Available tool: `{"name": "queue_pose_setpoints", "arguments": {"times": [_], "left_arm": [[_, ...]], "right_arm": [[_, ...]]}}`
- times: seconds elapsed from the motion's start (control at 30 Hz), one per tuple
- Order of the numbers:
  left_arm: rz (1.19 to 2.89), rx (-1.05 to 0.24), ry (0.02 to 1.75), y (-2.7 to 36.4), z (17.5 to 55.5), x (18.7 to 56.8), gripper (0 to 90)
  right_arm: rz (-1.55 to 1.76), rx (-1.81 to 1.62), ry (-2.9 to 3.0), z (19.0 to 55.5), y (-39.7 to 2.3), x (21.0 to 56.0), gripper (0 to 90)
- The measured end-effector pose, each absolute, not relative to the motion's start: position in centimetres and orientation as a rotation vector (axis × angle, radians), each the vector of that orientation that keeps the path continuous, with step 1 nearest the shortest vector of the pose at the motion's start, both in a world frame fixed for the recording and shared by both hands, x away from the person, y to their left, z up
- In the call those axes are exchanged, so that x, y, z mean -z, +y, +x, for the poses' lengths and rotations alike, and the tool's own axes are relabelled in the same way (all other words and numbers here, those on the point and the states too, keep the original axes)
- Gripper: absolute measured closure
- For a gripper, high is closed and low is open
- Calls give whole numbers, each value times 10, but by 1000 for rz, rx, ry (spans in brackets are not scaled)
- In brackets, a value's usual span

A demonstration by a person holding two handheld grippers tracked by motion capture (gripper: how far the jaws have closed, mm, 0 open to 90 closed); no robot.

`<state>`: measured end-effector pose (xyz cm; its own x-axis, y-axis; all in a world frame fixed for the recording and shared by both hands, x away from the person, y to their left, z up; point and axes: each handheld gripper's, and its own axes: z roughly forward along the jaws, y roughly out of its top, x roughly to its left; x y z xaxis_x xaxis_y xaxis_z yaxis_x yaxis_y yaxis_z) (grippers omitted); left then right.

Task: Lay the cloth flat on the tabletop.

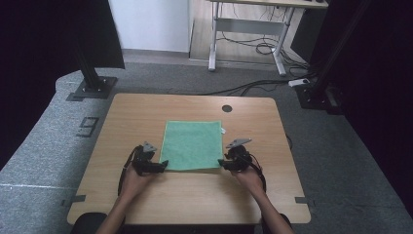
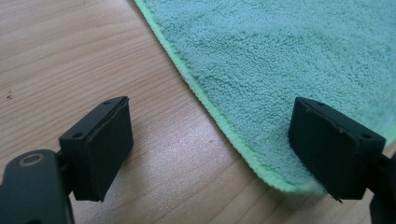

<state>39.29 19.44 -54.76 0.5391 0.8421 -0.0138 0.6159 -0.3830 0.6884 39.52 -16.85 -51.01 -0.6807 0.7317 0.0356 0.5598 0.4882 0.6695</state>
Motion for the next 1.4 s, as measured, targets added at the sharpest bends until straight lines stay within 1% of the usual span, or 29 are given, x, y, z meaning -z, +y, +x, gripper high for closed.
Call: {"name": "queue_pose_setpoints", "arguments": {"times": [0.17, 0.23, 0.33, 0.4, 0.5, 0.63, 0.73, 0.83, 1.03, 1.4], "left_arm": [[2140, -433, 1166, 195, 394, 545, 138], [2129, -442, 1158, 196, 395, 541, 133], [2087, -459, 1148, 198, 399, 531, 128], [2091, -482, 1152, 199, 403, 529, 122], [2139, -568, 1156, 198, 408, 533, 118], [2175, -556, 1164, 197, 412, 544, 123], [2163, -545, 1167, 196, 411, 544, 140], [2157, -517, 1164, 195, 409, 545, 145], [2157, -434, 1135, 196, 402, 547, 144], [2169, -420, 1098, 190, 388, 547, 143]], "right_arm": [[1124, -979, 2442, 398, -176, 505, 417], [1140, -998, 2421, 402, -174, 503, 366], [1147, -1008, 2407, 413, -167, 505, 308], [1169, -1004, 2398, 421, -162, 511, 279], [1193, -979, 2381, 430, -157, 522, 256], [1213, -935, 2371, 436, -157, 535, 248], [1209, -901, 2370, 435, -161, 543, 239], [1227, -929, 2358, 431, -166, 545, 223], [1220, -951, 2341, 421, -177, 548, 161], [1212, -967, 2337, 397, -186, 550, 140]]}}
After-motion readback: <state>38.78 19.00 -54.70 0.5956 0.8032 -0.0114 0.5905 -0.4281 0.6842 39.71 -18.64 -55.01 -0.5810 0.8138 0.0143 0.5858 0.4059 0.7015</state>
